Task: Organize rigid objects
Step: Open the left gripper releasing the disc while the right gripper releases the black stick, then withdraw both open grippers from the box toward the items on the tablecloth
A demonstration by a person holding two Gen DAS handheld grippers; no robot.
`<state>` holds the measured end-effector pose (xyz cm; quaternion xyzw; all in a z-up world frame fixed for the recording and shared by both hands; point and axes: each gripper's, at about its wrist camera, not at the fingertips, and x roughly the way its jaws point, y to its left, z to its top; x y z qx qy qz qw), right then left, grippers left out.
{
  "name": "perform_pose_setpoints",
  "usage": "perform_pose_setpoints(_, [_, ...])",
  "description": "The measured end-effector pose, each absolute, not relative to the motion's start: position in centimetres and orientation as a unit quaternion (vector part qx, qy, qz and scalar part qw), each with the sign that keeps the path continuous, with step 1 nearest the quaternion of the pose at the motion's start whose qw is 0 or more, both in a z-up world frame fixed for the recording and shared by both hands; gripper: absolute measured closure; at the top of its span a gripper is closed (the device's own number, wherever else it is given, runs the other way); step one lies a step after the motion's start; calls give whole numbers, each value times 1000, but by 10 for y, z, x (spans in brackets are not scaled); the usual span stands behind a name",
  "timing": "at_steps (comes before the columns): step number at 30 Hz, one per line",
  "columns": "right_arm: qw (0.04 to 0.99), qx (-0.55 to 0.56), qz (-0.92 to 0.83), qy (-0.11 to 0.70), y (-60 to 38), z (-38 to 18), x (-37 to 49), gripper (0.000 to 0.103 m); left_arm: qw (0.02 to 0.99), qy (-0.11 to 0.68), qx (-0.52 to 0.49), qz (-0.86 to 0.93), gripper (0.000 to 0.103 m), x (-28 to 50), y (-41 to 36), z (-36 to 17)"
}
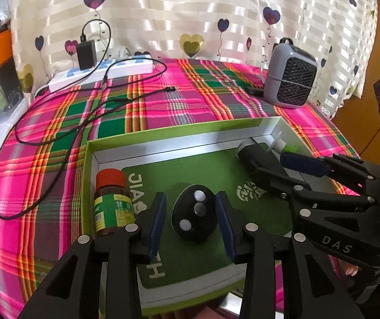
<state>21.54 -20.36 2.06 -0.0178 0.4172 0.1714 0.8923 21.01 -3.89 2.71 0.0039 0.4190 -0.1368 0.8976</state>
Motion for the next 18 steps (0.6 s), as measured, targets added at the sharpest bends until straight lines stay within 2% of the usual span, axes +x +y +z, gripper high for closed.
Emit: perform_pose_setpoints(18, [909,-3,151,389,-213,44,154,55,916,382,7,-122,66,142,-19,56])
